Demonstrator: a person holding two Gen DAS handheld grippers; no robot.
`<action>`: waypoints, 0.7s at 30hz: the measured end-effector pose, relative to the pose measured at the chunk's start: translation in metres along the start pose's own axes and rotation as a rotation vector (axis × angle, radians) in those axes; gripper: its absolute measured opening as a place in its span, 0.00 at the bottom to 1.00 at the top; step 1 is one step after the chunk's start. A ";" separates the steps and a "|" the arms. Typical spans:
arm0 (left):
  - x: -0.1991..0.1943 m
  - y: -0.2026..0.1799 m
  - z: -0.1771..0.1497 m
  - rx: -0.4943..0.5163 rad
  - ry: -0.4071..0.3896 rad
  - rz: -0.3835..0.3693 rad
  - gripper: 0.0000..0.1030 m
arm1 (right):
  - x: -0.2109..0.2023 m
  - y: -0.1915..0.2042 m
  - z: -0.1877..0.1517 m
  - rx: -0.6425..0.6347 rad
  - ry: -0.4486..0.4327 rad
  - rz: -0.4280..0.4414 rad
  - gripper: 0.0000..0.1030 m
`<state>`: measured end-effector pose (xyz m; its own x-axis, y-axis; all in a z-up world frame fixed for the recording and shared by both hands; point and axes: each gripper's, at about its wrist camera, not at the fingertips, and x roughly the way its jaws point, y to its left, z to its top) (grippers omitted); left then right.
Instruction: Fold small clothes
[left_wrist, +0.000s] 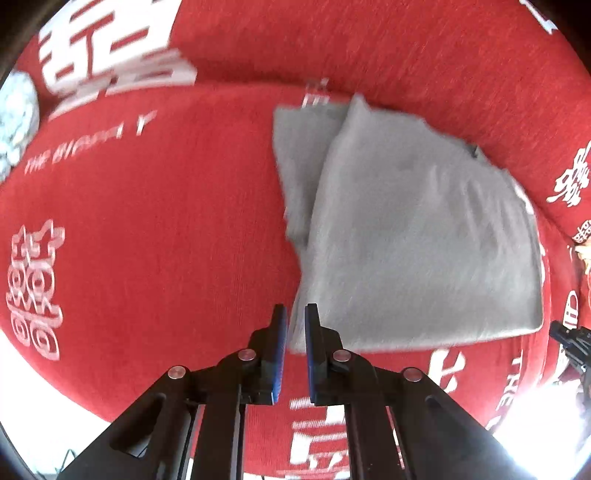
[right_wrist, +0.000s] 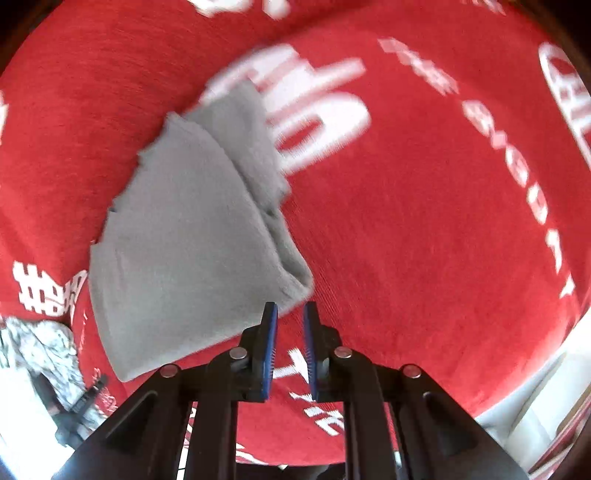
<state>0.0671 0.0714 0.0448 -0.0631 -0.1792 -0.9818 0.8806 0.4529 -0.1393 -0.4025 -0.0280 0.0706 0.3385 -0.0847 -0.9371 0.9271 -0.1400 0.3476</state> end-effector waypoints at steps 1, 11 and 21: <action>0.001 -0.005 0.011 0.006 -0.014 0.001 0.10 | 0.000 0.010 0.007 -0.041 -0.012 -0.001 0.14; 0.070 -0.045 0.105 -0.017 -0.047 0.064 0.10 | 0.051 0.073 0.064 -0.200 0.000 0.021 0.14; 0.083 -0.027 0.110 -0.061 0.009 0.090 0.10 | 0.068 0.041 0.102 -0.085 -0.011 -0.016 0.04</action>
<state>0.0902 -0.0516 -0.0186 0.0107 -0.1278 -0.9917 0.8528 0.5191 -0.0577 -0.3580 -0.1398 0.0243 0.3225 -0.0944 -0.9419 0.9427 -0.0575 0.3285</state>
